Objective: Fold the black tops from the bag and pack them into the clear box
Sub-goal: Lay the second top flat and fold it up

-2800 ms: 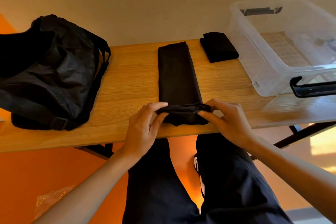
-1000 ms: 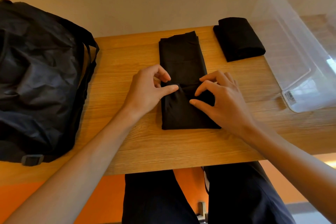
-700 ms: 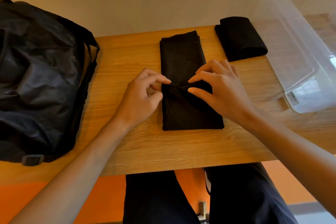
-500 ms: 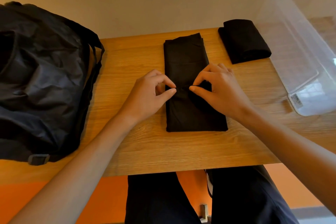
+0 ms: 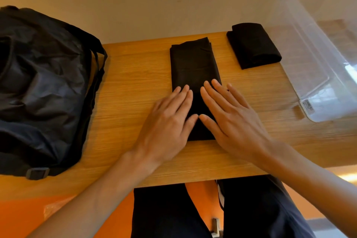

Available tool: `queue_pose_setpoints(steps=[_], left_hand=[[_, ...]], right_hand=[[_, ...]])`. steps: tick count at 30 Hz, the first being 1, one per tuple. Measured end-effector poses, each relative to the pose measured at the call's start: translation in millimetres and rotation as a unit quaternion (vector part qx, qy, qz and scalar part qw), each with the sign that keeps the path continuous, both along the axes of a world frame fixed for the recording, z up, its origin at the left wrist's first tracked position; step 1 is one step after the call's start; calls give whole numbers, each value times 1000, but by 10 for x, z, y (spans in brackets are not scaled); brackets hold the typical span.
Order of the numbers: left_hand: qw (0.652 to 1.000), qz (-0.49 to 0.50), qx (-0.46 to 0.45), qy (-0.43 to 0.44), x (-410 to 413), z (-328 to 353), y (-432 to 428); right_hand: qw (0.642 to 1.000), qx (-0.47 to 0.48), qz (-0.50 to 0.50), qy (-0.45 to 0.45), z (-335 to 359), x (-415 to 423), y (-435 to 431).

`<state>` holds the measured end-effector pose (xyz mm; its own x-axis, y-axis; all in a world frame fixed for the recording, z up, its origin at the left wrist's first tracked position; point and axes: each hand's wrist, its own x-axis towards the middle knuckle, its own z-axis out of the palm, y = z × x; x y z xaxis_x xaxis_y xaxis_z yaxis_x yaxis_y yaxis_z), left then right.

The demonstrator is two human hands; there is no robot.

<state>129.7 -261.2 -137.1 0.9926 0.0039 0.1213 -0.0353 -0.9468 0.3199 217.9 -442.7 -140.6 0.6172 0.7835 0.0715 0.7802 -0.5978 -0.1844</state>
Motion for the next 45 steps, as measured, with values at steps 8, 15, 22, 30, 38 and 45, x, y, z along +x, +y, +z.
queue_pose_setpoints(steps=[8,15,22,30,38,45], left_hand=[[984,54,-21,170,219,-28,56],[983,127,-85,-101,-79,79,28],[996,-45,20,-77,-403,-135,-95],[993,-57,36,-99,-390,-200,-49],[984,-81,62,-149,-409,-190,-19],[998,-17,7,-67,-82,42,-54]], right_hand=[[996,-70,-26,55,-114,223,-5],[989,144,-10,-37,-50,25,-143],[984,3,167,-60,-13,159,73],[989,-62,131,-7,-32,439,214],[992,-100,63,41,-34,570,248],[992,117,-26,-41,72,229,45]])
